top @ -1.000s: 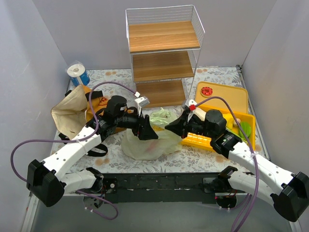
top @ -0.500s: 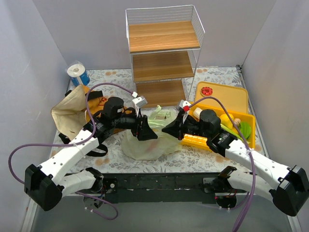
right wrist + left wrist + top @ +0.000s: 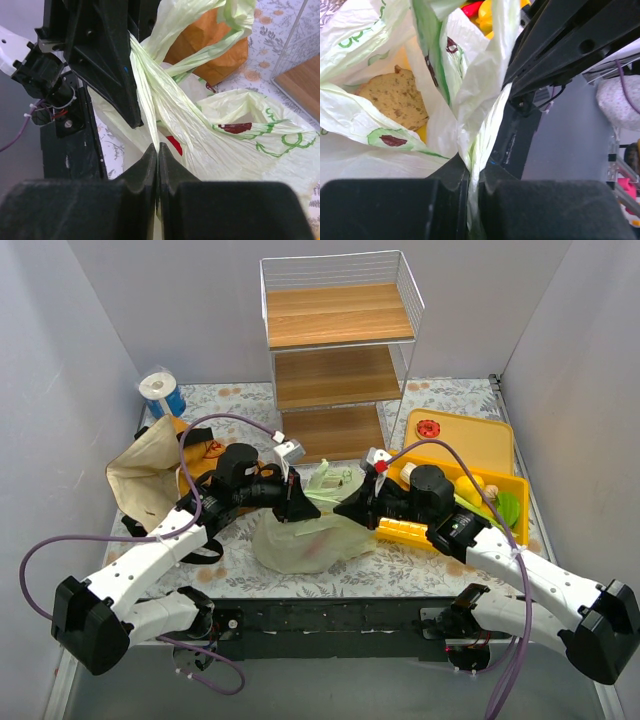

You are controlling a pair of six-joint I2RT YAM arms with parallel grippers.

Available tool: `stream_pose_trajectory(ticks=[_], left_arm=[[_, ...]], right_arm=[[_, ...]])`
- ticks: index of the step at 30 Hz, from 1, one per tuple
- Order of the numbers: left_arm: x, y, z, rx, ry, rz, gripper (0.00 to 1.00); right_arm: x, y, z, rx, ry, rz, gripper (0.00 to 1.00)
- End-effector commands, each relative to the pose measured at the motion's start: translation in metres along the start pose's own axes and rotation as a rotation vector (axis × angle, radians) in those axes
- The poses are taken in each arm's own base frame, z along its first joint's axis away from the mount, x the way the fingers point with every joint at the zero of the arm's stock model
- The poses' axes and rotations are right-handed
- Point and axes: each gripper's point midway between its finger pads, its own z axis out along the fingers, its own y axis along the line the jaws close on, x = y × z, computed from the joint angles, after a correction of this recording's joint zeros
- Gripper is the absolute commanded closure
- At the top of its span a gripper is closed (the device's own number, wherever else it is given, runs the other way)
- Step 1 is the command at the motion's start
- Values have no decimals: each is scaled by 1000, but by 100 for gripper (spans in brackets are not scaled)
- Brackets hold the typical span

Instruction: Place the mixed food into the grocery bags and tie them

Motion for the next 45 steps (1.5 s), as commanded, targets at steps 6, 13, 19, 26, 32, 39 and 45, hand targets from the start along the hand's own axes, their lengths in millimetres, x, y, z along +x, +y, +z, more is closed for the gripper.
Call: stream_pose_trajectory(ticks=[6,13,19,26,32,39,45], left_arm=[[-15,8,-2,-48,-77,110,100],[-14,12,-1,-53,-77,168,100],[-12,14,-1,-59,-74,180,100],[-10,13,-4,-60,-85,194,100],[-2,16,-2,-57,-66,180,100],[0,19,0,-72,-68,129,100],[0,25,3,-104,-69,52,100]], right_arm=[[-64,13,-20,37,-131,-12,23],[-108,-12,-9,182,-144,98,13],[-127,-16,20,133,-149,114,12],[-113,-17,37,78,-124,113,17],[-123,4,32,-46,-245,28,56],[-111,29,20,-175,-259,-91,99],[-77,43,10,-226,-168,-139,99]])
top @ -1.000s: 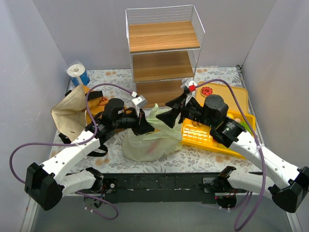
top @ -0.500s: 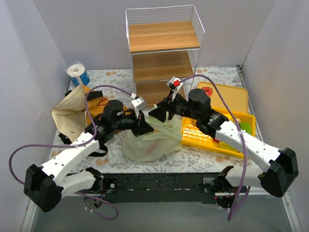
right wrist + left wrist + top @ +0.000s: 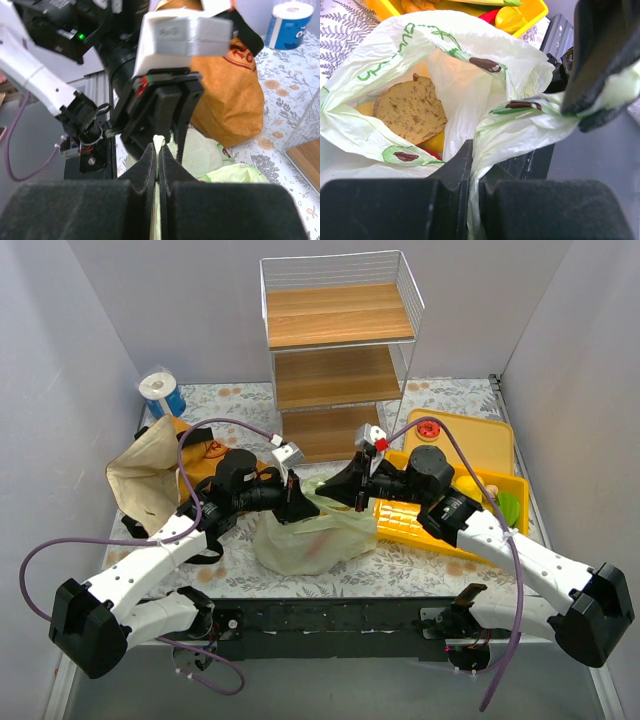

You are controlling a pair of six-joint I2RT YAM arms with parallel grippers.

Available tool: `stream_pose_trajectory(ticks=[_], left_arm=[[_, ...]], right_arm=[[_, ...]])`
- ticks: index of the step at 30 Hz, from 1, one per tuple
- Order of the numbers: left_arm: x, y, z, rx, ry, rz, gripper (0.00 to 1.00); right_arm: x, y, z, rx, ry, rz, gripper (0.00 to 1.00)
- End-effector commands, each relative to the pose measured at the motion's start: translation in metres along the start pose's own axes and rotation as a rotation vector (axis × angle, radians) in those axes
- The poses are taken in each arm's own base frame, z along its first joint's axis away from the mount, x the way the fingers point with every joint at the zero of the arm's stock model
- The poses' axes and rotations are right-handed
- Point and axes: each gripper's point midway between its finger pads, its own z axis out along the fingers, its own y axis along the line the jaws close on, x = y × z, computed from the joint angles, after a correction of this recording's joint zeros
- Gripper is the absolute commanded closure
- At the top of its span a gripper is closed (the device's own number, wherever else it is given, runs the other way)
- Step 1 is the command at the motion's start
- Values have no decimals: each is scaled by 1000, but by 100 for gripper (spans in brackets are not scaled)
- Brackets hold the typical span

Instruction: Place the mixed food into the grocery bags and tie them

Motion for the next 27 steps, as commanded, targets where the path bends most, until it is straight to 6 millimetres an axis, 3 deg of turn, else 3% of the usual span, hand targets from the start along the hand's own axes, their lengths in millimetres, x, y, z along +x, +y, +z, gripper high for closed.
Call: stream_pose_trajectory(ticks=[1,12,17,22,27], left_arm=[[-3,8,0,-54,-21,-47,100],[-6,13,2,-90,-41,-92,100],[-6,12,1,-84,-44,-90,100],[6,4,2,-28,4,-101,100],[19,2,-2,-24,64,-103,100]], right_arm=[[5,22,-9,-73,12,-101,99],[79,40,-10,-51,181,-50,99],[111,31,-8,17,277,-34,99],[124,19,-7,91,313,-71,99],[118,20,-8,96,292,-98,99]])
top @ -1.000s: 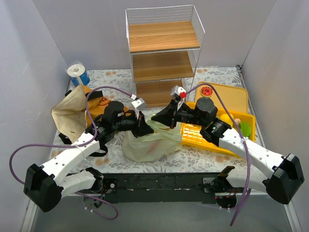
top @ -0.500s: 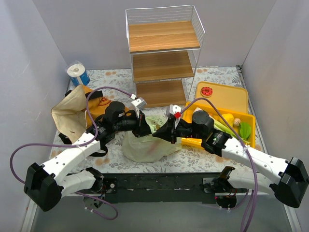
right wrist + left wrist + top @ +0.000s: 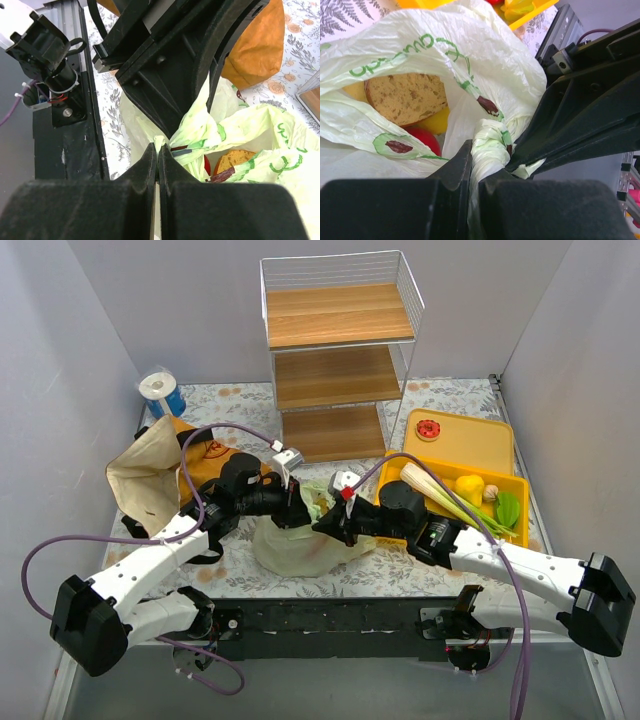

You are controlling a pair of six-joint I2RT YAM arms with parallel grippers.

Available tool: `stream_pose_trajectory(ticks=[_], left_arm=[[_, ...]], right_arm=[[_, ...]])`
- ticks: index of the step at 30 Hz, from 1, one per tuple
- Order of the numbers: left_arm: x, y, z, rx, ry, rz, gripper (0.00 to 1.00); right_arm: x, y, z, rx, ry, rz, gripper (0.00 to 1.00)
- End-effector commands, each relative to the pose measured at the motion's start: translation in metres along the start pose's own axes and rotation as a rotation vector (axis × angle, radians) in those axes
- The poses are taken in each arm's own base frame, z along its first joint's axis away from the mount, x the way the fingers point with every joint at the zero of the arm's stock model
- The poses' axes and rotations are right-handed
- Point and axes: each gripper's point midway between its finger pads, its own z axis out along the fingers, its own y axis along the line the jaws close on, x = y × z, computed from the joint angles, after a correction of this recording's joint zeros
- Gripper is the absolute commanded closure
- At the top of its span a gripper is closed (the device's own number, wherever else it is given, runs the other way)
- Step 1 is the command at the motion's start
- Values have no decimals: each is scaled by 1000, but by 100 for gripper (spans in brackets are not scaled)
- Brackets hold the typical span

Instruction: Place the mixed food into the grocery bags and tie them

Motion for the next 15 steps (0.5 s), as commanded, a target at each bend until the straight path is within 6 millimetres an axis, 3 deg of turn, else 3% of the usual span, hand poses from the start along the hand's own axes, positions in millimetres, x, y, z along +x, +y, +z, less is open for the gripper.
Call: stream_pose_trajectory(ticks=[1,8,15], left_arm=[[4,-3,-6,12,27,19,99],[18,-21,-14,101,78,-1,78],[25,-28,-12,159,116,-38,71]], right_arm=[[18,0,-4,15,57,-34,99],[16,3,-6,7,48,-68,99],[13,5,-5,4,36,-98,99]])
